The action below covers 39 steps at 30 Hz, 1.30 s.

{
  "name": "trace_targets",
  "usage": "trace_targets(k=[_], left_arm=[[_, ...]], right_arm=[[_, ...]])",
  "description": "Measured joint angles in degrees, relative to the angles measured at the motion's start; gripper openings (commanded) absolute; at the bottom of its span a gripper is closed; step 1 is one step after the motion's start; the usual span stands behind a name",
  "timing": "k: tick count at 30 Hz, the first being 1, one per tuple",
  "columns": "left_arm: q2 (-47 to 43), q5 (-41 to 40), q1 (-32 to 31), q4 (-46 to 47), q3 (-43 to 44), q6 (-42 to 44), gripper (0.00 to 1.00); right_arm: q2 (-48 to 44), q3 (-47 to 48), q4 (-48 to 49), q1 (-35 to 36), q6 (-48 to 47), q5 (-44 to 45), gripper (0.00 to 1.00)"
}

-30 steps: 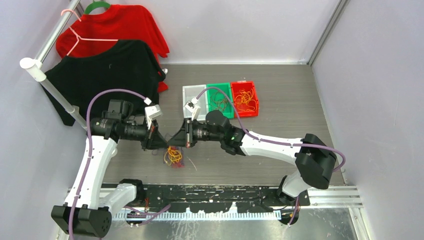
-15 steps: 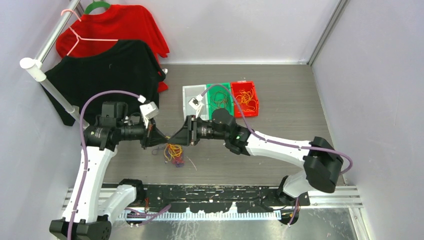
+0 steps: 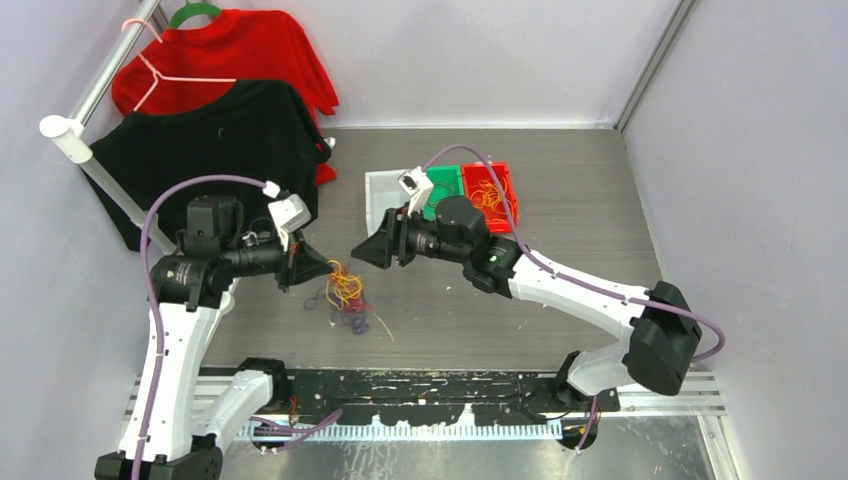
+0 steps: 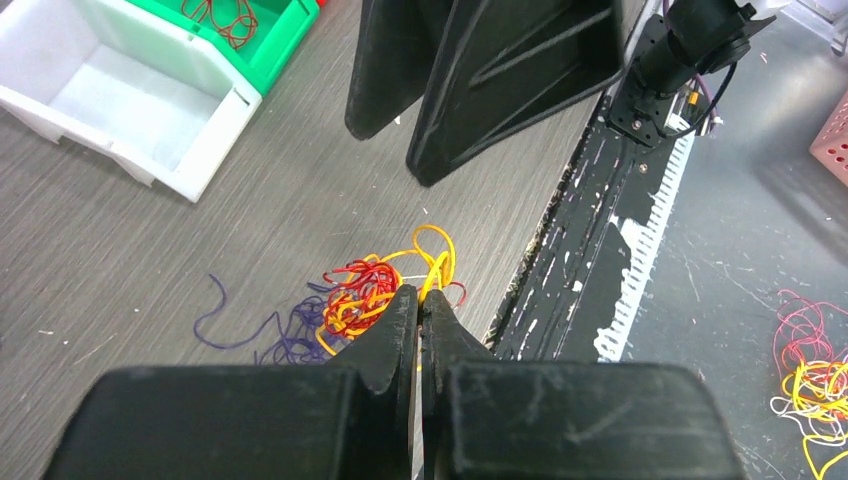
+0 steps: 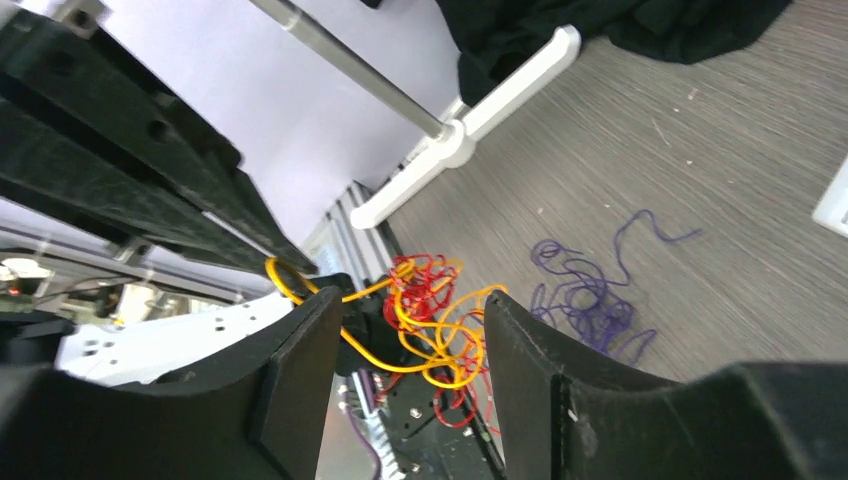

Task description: Untangle the cables

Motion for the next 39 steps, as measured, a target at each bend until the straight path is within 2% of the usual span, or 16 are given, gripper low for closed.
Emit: trace_targets(k=[6,12,24,32,39], left_arm=[[0.22,0.04,-0.17,-0.04,0.72,0.00,0.00],[0.46,0.44,-0.33,-0.07,1.36,0.00,0.00],[0.81,2.49,-0.52,-1.05,2.08,-0.70,0.00],[2.23,6.71,-0.74,-1.46,5.86,-2.99,0.00],[2.71,9.35,-0.92,-1.49,8.57,-6.40,0.00]], right_arm=[[3.93,2.03,-3.76,3.76,-5.40,3.28,0.62],[6.47,2.12,-2.97,8.81,-9.03,3.85,0.64],[9.07,3.78,1.29,10.54,-14.19,13.14,0.60],[12.83,4.02,9.97,10.84,-15.30,17.27,0.56],[16.57,-0.98,18.45,10.82,-12.76,18.75,0.57]])
